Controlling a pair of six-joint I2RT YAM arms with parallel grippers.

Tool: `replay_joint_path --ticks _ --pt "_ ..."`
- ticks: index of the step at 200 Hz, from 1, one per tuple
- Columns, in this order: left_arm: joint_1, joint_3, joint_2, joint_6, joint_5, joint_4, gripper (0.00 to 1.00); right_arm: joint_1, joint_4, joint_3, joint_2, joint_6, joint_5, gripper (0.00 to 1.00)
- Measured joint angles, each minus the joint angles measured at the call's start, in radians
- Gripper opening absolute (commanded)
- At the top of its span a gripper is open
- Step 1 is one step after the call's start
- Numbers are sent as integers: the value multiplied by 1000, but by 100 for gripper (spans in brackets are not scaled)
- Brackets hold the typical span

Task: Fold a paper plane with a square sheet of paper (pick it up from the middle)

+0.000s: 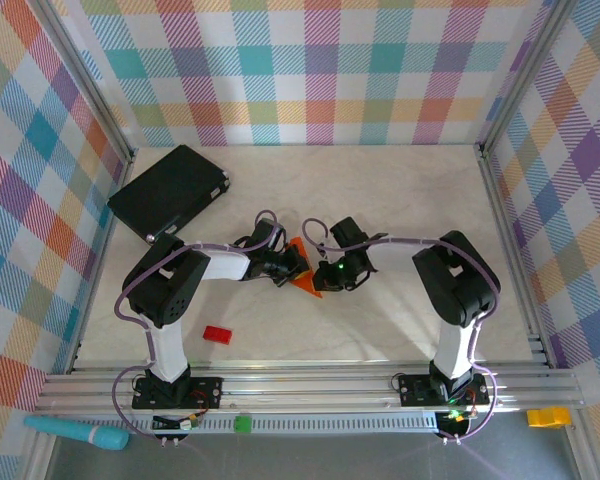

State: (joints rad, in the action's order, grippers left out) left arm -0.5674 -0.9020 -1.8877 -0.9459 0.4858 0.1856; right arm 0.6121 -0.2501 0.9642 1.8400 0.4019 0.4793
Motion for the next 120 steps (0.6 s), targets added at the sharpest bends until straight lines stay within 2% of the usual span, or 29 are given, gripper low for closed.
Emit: replay_joint_path --ticks 58,120 --pt "0 10 7 1 0 2 3 -2 35 -185 -153 97 -13 7" --pt "0 10 8 1 1 2 3 -2 -10 -81 -153 171 -33 3"
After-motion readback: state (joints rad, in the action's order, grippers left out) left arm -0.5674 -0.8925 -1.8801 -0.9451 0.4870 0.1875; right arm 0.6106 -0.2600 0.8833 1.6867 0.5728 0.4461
